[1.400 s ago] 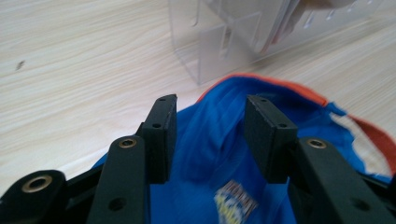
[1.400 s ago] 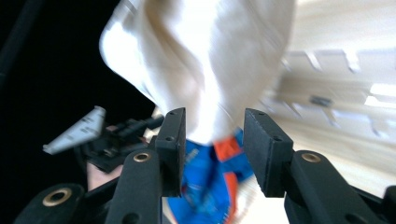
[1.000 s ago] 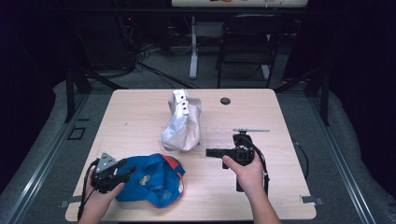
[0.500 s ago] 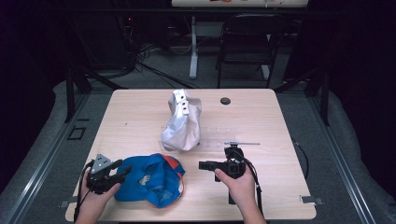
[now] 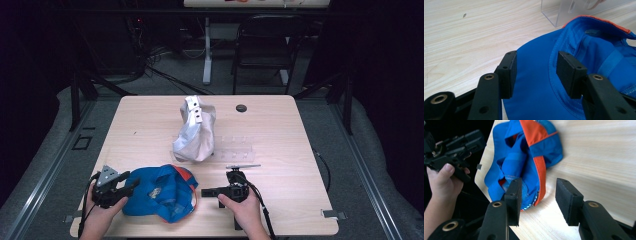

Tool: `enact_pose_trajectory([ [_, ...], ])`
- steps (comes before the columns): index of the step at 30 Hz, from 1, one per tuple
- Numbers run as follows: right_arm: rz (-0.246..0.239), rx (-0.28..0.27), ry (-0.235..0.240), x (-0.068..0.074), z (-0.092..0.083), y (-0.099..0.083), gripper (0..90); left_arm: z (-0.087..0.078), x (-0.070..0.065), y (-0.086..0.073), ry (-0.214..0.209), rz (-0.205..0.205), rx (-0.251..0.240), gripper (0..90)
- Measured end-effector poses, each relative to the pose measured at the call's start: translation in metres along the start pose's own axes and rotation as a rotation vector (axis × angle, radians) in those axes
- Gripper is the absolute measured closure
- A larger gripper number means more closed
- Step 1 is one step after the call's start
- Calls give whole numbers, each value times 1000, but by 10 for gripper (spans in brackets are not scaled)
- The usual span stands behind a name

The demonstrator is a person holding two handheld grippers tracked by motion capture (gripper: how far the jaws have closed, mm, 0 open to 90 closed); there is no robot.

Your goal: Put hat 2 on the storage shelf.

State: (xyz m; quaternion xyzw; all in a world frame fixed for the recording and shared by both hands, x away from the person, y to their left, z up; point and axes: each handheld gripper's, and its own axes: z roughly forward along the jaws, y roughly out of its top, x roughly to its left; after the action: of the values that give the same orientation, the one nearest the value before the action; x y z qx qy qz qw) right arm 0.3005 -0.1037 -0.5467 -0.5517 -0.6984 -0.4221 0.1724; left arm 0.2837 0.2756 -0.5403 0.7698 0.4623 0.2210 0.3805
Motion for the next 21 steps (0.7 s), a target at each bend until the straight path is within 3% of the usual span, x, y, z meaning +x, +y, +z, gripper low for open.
enact_pose_trajectory([
  [10, 16, 60, 11, -7, 33, 0, 567, 0, -4, -3, 8, 33, 16, 517],
  [18, 8, 104, 10, -10, 50, 4, 579, -7, -2, -8, 25, 14, 9, 518],
  [21, 30, 117, 69, -11, 55, 5, 588, -9, -1, -10, 32, 15, 9, 518],
])
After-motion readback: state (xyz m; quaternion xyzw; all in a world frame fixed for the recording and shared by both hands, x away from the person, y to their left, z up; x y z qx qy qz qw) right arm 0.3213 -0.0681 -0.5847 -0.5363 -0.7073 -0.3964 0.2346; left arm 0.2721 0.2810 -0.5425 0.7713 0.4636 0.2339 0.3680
